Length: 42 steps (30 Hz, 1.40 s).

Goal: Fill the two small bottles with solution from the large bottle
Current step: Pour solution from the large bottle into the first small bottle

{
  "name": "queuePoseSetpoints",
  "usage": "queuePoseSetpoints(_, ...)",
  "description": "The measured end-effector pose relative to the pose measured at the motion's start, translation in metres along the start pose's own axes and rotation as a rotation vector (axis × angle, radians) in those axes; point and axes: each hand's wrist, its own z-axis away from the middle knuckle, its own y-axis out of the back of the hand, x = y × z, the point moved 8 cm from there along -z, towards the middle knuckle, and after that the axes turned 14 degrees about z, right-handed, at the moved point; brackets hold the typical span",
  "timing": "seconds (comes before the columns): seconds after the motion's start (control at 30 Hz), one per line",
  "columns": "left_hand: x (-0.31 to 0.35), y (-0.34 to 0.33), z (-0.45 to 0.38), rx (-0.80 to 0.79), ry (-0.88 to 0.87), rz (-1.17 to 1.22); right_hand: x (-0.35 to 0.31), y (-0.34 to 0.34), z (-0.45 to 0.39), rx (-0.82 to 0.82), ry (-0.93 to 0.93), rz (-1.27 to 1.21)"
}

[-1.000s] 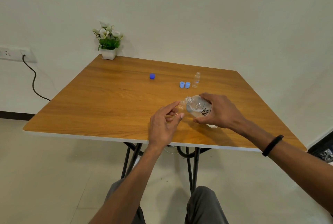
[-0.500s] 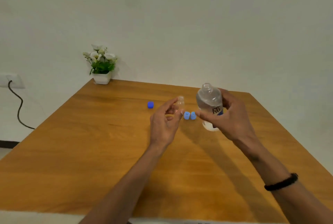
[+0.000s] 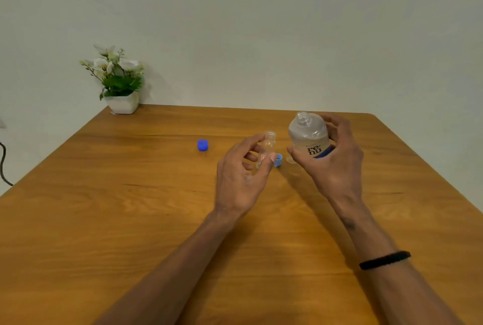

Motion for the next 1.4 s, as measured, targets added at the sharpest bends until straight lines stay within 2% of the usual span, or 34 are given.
queuePoseSetpoints(0.33,0.002,-0.005,0.002,-0.065,-0.004,-0.015,0.0,-0.008,0.006,-0.002,0.154,0.159)
queuePoseSetpoints(1.4,-0.002,-0.007,0.001,-0.108,0.027,-0.023,0.011,-0.007,0.01,0.035,0.205,0.324)
